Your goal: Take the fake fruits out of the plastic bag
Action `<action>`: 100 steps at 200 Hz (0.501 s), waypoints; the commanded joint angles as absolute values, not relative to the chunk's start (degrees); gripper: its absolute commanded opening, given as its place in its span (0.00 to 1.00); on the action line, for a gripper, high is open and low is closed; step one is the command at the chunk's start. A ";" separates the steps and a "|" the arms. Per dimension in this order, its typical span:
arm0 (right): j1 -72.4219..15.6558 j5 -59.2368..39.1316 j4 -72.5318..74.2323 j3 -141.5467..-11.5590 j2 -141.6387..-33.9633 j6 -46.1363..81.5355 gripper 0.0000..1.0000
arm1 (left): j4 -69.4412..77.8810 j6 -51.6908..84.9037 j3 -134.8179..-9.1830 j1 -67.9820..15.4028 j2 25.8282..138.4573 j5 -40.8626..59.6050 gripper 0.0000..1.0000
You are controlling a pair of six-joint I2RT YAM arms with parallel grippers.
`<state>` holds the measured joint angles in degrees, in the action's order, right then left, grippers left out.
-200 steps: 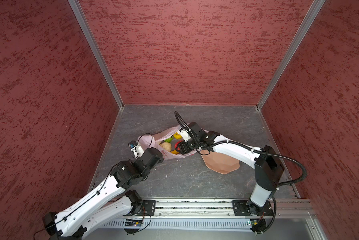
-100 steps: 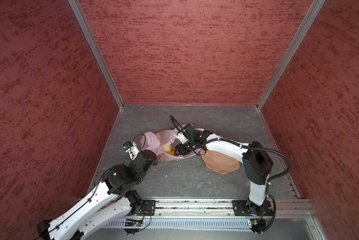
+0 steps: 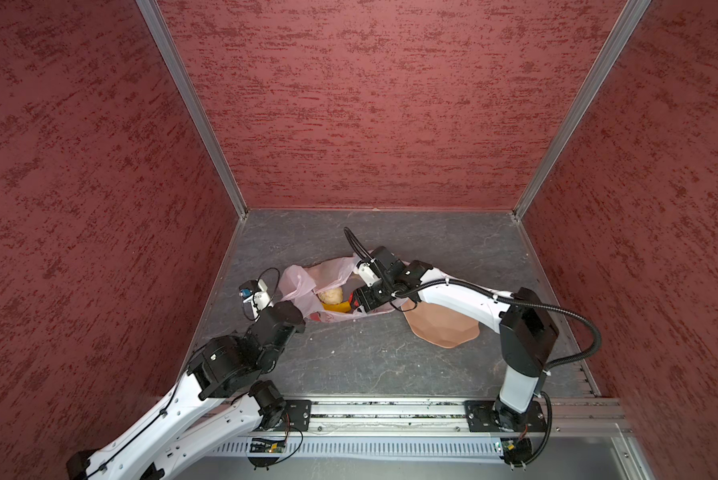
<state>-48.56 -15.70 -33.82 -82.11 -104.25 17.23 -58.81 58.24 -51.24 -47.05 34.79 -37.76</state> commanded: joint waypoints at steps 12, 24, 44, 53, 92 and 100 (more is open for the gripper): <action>-49.17 -15.75 -35.66 -82.06 -103.33 15.96 0.30 | -54.31 51.95 -52.58 -46.68 34.40 -35.40 0.14; -49.22 -15.61 -36.37 -82.02 -103.53 15.40 0.29 | -52.78 50.95 -52.60 -46.68 34.83 -34.50 0.14; -49.22 -15.02 -37.24 -81.43 -103.70 14.86 0.29 | -51.54 49.84 -53.28 -46.67 35.35 -34.28 0.14; -49.16 -14.50 -37.36 -81.17 -103.63 14.95 0.29 | -51.29 49.53 -53.76 -46.74 35.21 -34.44 0.14; -49.22 -12.05 -38.46 -81.03 -104.05 15.28 0.28 | -50.71 47.40 -55.93 -46.77 32.94 -34.71 0.13; -49.20 -11.80 -38.82 -81.12 -104.03 15.10 0.28 | -50.67 46.76 -56.32 -46.82 32.47 -34.80 0.14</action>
<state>-48.93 -14.09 -36.99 -81.34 -104.05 16.16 -52.36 49.87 -54.13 -46.94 34.30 -34.63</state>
